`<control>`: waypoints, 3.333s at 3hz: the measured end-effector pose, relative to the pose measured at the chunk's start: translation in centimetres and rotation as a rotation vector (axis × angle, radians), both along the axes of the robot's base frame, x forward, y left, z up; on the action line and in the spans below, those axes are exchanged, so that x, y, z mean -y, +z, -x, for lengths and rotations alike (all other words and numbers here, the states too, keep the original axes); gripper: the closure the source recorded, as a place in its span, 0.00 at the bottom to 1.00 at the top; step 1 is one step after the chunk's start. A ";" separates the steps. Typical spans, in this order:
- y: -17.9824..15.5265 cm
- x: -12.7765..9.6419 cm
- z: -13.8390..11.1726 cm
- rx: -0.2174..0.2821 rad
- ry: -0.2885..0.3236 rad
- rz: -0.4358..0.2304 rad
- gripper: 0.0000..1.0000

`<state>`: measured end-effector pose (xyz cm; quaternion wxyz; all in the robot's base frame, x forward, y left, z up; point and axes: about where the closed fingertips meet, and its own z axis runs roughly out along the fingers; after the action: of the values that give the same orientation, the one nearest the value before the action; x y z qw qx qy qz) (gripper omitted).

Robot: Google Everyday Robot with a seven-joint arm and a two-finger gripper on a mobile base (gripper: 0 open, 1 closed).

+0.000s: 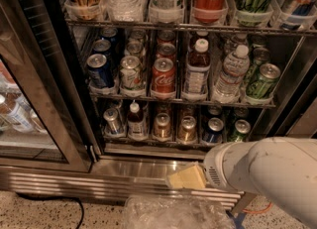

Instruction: Pick orange can from bottom shelf of fridge

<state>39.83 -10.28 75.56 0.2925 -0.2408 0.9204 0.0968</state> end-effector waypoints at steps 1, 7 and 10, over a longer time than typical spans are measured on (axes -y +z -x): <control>-1.6 0.5 -1.3 0.012 -0.072 -0.038 0.00; 0.5 6.9 -5.3 0.293 -0.358 -0.137 0.00; -0.1 3.5 -5.7 0.400 -0.352 -0.335 0.00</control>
Offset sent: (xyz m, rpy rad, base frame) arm 0.0905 -0.0218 -0.0701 0.1443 -0.2604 -0.4484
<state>45.49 -13.76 75.45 0.5155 -0.0406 0.8434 0.1458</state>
